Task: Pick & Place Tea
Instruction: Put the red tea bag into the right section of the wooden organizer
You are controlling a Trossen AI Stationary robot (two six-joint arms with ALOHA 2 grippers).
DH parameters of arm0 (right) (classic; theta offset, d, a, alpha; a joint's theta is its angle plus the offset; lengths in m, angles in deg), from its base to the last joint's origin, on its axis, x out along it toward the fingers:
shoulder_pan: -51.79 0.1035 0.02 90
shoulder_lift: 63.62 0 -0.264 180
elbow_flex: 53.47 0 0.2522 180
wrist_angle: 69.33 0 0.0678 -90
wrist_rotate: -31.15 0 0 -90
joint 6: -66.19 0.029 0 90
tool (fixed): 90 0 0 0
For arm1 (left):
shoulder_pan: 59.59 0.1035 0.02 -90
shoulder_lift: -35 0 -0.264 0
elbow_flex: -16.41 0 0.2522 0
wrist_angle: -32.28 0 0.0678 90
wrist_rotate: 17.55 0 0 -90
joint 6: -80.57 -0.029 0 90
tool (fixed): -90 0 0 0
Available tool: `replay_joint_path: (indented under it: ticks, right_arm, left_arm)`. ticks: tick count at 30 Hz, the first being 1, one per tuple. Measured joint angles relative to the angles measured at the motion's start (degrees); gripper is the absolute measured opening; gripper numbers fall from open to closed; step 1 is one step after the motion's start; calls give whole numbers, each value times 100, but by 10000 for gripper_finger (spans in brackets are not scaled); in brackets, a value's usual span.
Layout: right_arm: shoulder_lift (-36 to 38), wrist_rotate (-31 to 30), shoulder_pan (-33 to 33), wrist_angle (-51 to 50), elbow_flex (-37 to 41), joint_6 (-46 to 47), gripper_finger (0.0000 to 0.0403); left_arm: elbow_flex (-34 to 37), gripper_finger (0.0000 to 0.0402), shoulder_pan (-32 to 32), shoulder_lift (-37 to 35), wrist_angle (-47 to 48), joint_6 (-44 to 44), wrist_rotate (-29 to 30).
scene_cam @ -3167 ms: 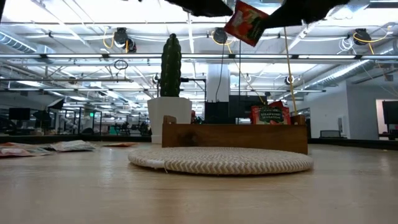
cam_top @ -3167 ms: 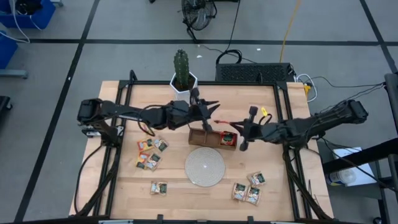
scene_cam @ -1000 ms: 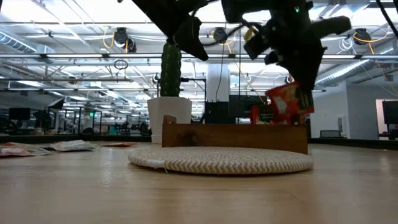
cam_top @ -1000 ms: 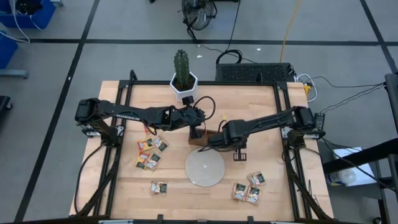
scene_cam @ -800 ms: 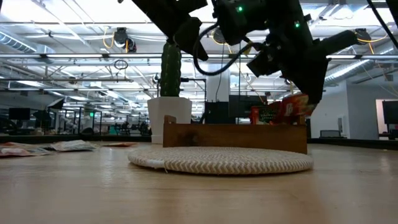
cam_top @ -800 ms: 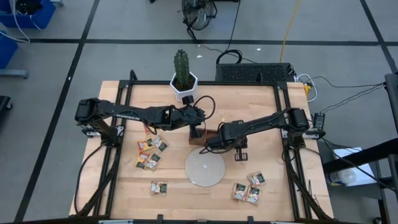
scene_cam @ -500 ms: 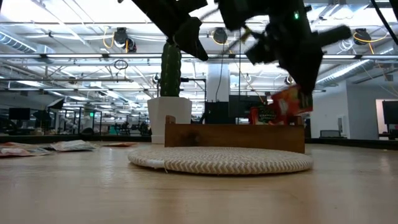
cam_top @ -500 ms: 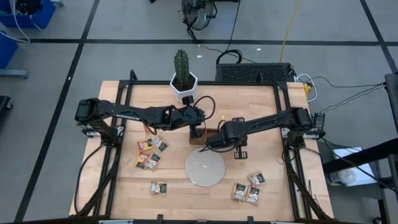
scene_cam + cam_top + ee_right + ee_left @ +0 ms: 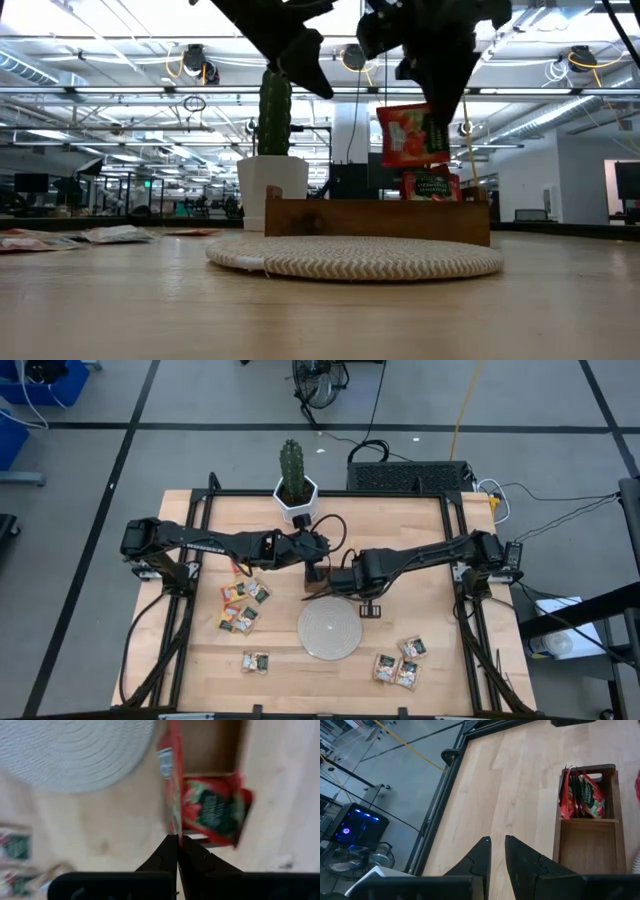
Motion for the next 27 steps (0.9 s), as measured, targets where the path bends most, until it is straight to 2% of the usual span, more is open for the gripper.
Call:
replay_joint_path:
  ticks: [4, 8, 11, 15, 20, 27]
  right_arm:
    - [135, -467, 88, 477, 163, 110, 0]
    - [624, -778, 246, 1326, 684, 261, 0]
    - [1272, -1086, 346, 2200, 1531, 532, 0]
    - [2218, -1210, 415, 3685, 2999, 909, 0]
    - [2901, -1047, 400, 5299, 4368, 1060, 0]
    - [3032, -1052, 387, 5451, 4993, 1208, 0]
  left_arm:
    - [0, 63, -2, 0, 18, 23, 0]
    - [-1, 63, -2, 0, 21, 82, 0]
    - [-2, 63, -2, 0, 20, 139, 0]
    - [-1, 63, -2, 0, 23, 138, 0]
    - [0, 63, -2, 0, 40, 152, 0]
    - [0, 63, -2, 0, 45, 176, 0]
